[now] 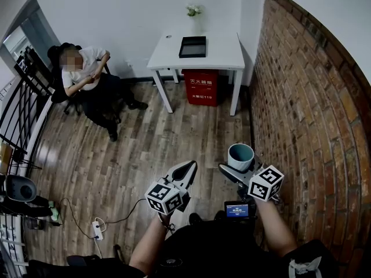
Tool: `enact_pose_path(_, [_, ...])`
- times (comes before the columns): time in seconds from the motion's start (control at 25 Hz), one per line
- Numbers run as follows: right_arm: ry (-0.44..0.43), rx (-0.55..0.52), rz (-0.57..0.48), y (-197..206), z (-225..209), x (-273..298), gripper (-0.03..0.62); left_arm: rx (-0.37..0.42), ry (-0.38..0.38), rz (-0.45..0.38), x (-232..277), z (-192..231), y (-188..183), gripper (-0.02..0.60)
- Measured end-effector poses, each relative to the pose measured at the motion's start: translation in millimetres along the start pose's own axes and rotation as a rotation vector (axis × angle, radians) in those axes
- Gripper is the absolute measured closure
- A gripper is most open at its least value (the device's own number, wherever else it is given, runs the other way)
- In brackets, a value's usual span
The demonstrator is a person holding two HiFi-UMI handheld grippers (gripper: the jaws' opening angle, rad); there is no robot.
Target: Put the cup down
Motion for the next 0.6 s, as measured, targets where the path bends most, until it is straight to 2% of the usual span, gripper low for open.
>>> enact_pose_path(0.6, [-0.001, 0.04, -0.023, -0.1, -2.0, -2.7, 0.2, -0.002, -0.001, 0.005, -1.2, -1.0, 1.5, 0.574])
Point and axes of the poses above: the fingertips, and each gripper's own axes: x forward along the fingers, z to its left, y out of its underside, the point moved 4 cm from there along -x, backward along the fingers, and after that the axes turned 5 degrees about -x, right-handed, at the moved point
